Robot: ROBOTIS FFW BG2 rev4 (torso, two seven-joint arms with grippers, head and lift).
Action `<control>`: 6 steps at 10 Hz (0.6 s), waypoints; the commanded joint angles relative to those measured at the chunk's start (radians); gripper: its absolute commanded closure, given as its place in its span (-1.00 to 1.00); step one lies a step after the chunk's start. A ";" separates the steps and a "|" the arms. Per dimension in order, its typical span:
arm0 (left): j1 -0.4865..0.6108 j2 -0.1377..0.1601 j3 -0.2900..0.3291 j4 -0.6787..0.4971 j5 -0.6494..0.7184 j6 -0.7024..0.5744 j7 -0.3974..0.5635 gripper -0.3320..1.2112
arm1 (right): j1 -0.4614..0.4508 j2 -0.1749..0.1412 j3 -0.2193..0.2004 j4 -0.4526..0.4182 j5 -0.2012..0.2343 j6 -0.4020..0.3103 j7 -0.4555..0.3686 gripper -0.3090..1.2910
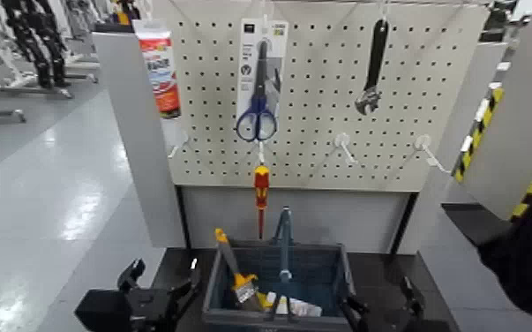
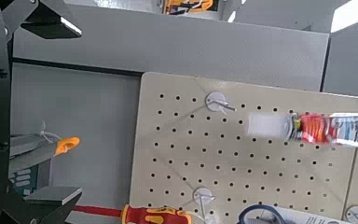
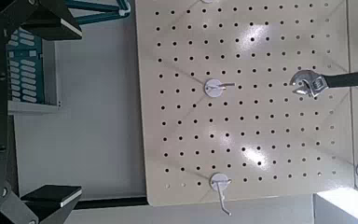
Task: Grasp the handle of the crate.
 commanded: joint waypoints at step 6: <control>-0.076 -0.003 0.003 -0.015 0.243 0.202 -0.152 -0.41 | -0.002 0.000 0.003 0.003 -0.012 -0.003 0.000 -0.45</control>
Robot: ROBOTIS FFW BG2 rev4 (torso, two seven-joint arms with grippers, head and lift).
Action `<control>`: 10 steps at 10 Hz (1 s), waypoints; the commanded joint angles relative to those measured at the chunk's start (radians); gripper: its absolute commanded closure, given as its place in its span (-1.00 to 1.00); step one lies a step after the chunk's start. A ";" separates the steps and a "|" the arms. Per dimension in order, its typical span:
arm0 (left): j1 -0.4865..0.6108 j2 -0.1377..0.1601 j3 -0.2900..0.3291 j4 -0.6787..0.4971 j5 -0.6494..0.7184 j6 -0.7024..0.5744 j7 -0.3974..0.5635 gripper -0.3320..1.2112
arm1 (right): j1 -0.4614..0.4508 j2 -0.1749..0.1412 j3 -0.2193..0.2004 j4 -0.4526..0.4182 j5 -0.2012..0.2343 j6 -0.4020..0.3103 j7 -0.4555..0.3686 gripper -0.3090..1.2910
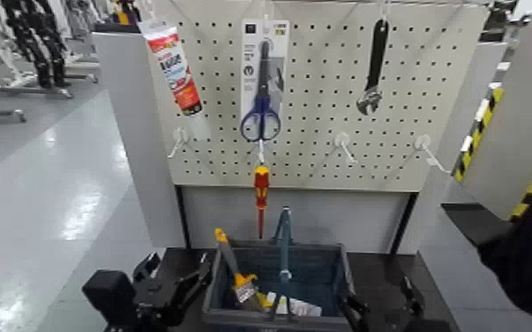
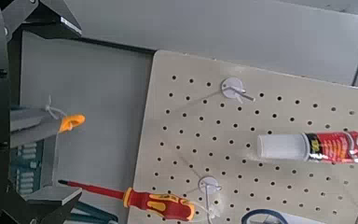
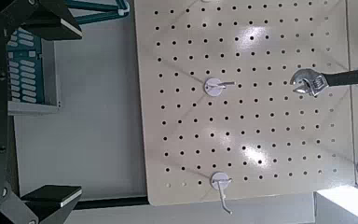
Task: Grasp the handle of the crate.
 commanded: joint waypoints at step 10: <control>-0.309 0.045 -0.065 0.135 0.688 0.613 -0.338 -0.42 | -0.005 0.000 0.009 0.005 -0.008 0.002 0.000 -0.45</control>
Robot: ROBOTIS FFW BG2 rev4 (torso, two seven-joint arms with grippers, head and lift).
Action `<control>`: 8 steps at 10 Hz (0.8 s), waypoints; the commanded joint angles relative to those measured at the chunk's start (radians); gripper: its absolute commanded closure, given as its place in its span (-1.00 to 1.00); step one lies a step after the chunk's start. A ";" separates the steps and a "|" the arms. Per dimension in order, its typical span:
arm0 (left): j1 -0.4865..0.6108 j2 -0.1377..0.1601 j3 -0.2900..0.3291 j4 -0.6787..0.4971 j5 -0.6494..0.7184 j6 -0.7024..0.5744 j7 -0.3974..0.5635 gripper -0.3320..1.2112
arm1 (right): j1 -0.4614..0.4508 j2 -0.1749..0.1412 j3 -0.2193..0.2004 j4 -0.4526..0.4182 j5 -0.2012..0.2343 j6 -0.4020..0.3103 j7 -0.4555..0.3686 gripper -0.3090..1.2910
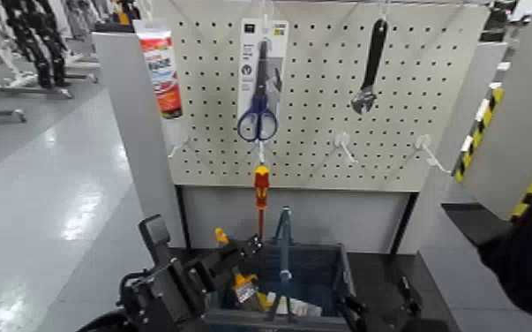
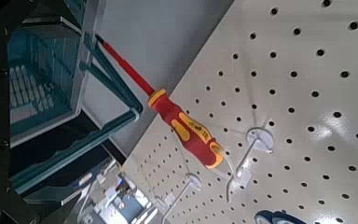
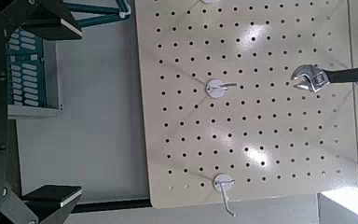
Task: Grasp the handle of the crate.
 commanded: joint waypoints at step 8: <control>-0.260 0.007 -0.182 0.332 0.396 0.155 -0.252 -0.41 | -0.010 -0.001 0.015 0.008 -0.008 0.002 0.005 -0.45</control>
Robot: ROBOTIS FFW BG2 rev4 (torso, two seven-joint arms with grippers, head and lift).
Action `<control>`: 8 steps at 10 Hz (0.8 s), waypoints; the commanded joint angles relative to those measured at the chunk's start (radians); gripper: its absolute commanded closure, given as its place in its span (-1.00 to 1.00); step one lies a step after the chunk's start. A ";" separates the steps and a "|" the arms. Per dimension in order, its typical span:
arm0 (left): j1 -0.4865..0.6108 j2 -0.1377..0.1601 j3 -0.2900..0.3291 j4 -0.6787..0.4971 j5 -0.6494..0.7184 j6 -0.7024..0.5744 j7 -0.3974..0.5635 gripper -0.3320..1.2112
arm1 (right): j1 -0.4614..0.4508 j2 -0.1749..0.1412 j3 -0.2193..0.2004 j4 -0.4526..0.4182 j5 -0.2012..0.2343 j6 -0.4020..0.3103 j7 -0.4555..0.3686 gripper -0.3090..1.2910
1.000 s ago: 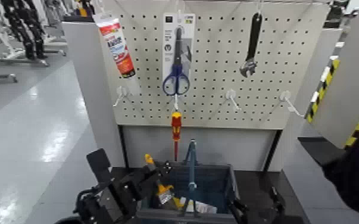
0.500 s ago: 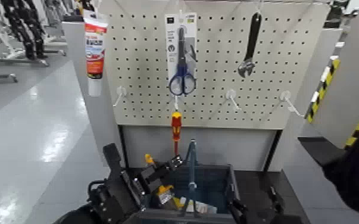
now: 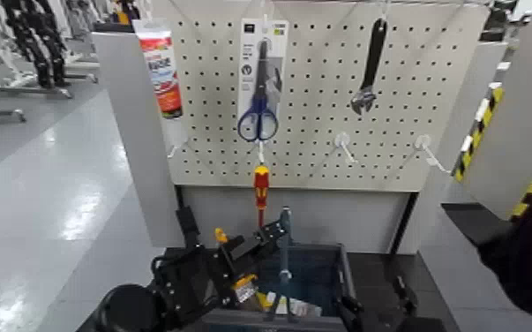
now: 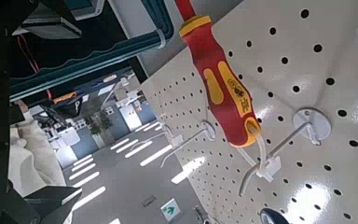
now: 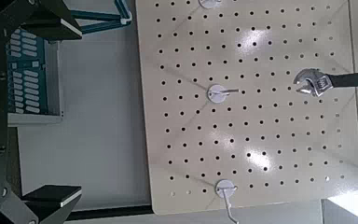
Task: Grasp the handle of the crate.
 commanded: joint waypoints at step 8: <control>-0.113 -0.019 -0.086 0.231 0.240 0.113 -0.044 0.24 | -0.007 -0.002 0.011 0.004 -0.011 -0.004 0.005 -0.45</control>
